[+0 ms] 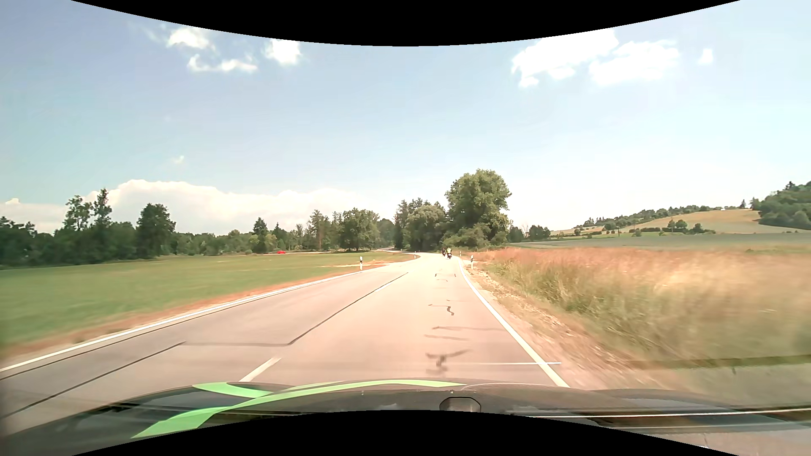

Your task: Follow the waypoints while adhering to traffic rules and regulations

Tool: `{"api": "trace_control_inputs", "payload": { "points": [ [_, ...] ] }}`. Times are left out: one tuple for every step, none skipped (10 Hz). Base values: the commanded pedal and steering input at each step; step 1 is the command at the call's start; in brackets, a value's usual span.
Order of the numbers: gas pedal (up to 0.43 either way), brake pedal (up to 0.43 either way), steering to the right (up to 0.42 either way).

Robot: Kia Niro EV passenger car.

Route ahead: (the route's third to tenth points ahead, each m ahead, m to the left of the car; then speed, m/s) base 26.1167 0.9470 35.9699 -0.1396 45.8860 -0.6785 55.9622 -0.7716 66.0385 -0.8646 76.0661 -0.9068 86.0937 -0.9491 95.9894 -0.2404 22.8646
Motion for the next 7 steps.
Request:
{"api": "trace_control_inputs", "payload": {
  "points": [
    [0.130, 0.000, 0.021],
    [0.130, 0.000, 0.021],
    [0.130, 0.000, 0.020],
    [0.130, 0.000, 0.019],
    [0.169, 0.000, 0.017],
    [0.189, 0.000, 0.015],
    [0.197, 0.000, 0.011]
  ]
}}
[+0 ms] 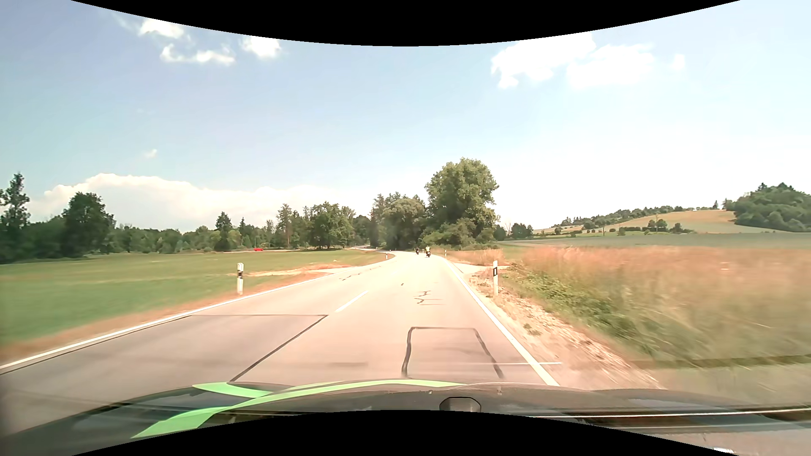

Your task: Follow the waypoints while adhering to traffic rules and regulations

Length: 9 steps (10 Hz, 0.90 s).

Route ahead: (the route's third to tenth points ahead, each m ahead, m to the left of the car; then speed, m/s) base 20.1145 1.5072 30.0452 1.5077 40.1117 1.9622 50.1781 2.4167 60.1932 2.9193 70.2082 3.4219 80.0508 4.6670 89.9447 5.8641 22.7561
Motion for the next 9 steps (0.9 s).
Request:
{"api": "trace_control_inputs", "payload": {
  "points": [
    [0.220, 0.000, 0.008],
    [0.228, 0.000, 0.007],
    [0.260, 0.000, 0.003],
    [0.268, 0.000, -0.001],
    [0.280, 0.000, -0.003],
    [0.299, 0.000, -0.004],
    [0.299, 0.000, -0.003],
    [0.299, 0.000, -0.003],
    [0.299, 0.000, -0.003]
  ]
}}
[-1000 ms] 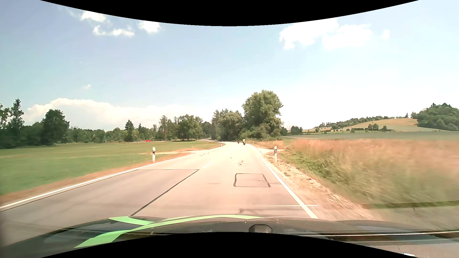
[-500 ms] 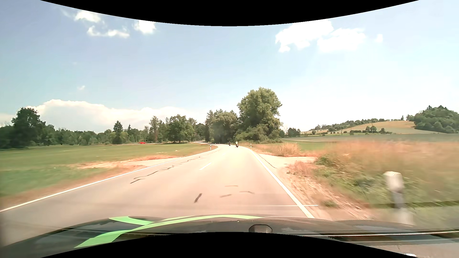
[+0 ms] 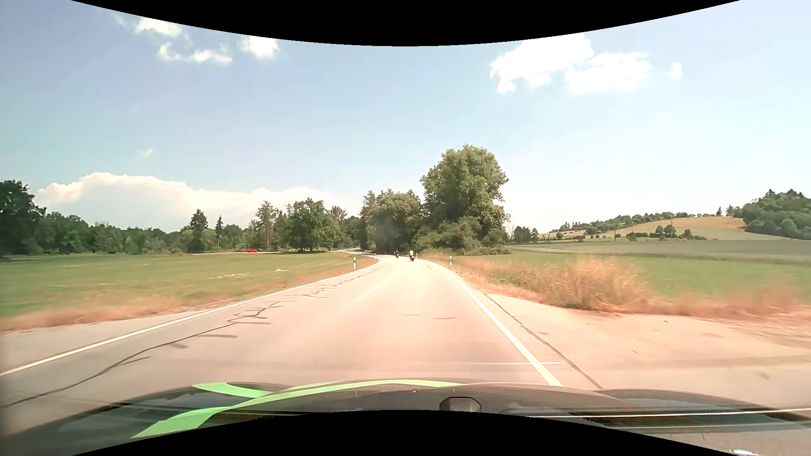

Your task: Follow the waypoints while adhering to traffic rules and regulations

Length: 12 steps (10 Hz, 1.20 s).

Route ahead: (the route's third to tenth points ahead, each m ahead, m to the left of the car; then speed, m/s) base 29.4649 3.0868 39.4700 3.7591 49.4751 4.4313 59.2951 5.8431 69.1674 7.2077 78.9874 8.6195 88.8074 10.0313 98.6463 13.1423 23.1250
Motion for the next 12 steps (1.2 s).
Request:
{"api": "trace_control_inputs", "payload": {
  "points": [
    [0.299, 0.000, -0.004],
    [0.299, 0.000, -0.003],
    [0.299, 0.000, -0.004],
    [0.299, 0.000, -0.005],
    [0.287, 0.000, -0.008],
    [0.240, 0.000, -0.009],
    [0.228, 0.000, -0.011],
    [0.197, 0.000, -0.012],
    [0.177, 0.000, -0.012],
    [0.157, 0.000, -0.013],
    [0.157, 0.000, -0.014],
    [0.169, 0.000, -0.014]
  ]
}}
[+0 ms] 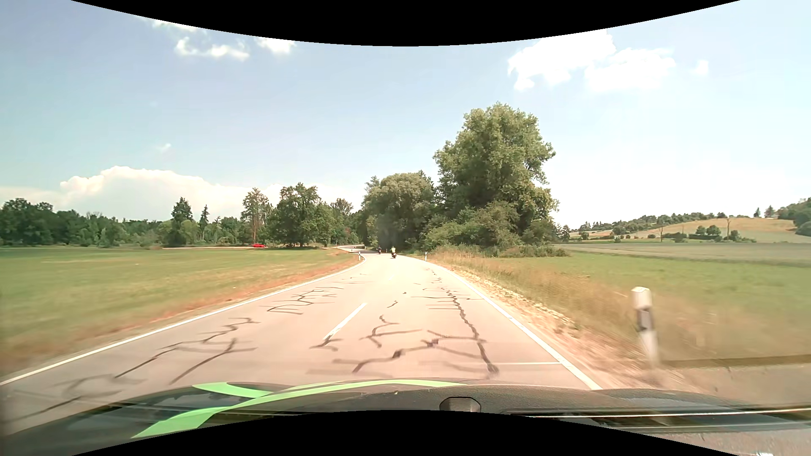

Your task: Follow the waypoints while adhering to traffic rules and regulations

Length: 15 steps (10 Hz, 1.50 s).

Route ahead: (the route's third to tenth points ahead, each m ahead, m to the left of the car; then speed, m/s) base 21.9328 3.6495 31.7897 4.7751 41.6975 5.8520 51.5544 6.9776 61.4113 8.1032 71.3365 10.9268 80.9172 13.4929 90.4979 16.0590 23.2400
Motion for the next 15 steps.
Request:
{"api": "trace_control_inputs", "payload": {
  "points": [
    [0.189, 0.000, -0.014],
    [0.220, 0.000, -0.014],
    [0.228, 0.000, -0.014],
    [0.240, 0.000, -0.014],
    [0.240, 0.000, -0.015],
    [0.260, 0.000, -0.017],
    [0.260, 0.000, -0.021],
    [0.260, 0.000, -0.022],
    [0.260, 0.000, -0.022],
    [0.260, 0.000, -0.023],
    [0.260, 0.000, -0.024],
    [0.260, 0.000, -0.024],
    [0.209, 0.000, -0.025],
    [0.189, 0.000, -0.025],
    [0.177, 0.000, -0.025]
  ]
}}
